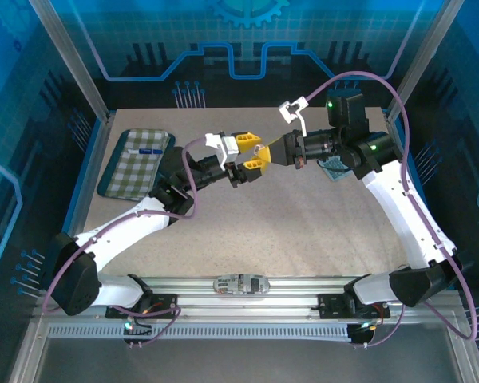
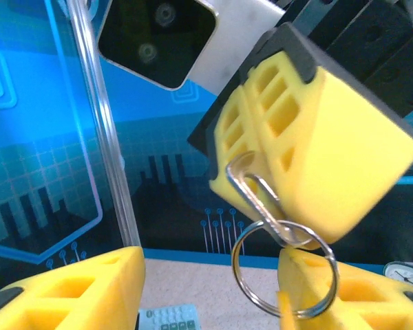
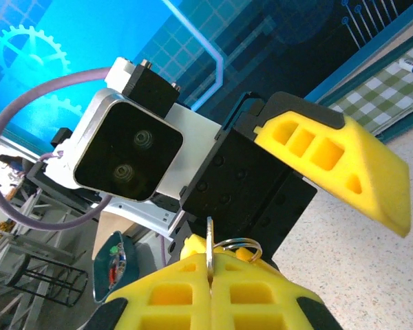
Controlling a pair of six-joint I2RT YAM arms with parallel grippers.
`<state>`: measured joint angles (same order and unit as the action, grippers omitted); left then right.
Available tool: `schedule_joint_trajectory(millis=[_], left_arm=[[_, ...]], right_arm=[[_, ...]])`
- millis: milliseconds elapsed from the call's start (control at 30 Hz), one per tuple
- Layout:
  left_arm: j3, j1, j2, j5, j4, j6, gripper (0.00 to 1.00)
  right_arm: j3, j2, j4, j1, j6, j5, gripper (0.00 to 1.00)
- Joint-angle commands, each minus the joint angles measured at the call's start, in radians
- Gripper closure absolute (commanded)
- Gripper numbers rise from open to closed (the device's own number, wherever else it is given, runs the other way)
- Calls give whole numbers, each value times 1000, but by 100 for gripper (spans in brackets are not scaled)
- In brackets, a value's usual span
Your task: Remove the keys from the keyring
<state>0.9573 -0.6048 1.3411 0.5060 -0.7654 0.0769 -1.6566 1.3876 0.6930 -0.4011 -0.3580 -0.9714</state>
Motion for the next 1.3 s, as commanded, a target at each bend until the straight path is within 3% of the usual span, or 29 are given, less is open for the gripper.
schedule_joint_trajectory(millis=[0,300,567,733,933,1267], left_arm=[[-1,1,0,62,-83,-13,46],[17,-2,-9,81,-76,-12,69],[22,-1,-25,76,-75,-29,72],[25,-2,-37,59,-67,-49,62],[32,-1,-45,43,-38,-51,79],[32,-2,-64,17,17,-29,92]], right_arm=[[-12,-2,-39,-14,-39,-43,100],[9,-6,-74,-10,-62,-58,100],[25,-10,-97,2,-74,-56,100],[43,-16,-118,8,-85,-55,100],[65,-28,-152,16,-106,-58,100],[93,-50,-184,33,-113,-57,100]])
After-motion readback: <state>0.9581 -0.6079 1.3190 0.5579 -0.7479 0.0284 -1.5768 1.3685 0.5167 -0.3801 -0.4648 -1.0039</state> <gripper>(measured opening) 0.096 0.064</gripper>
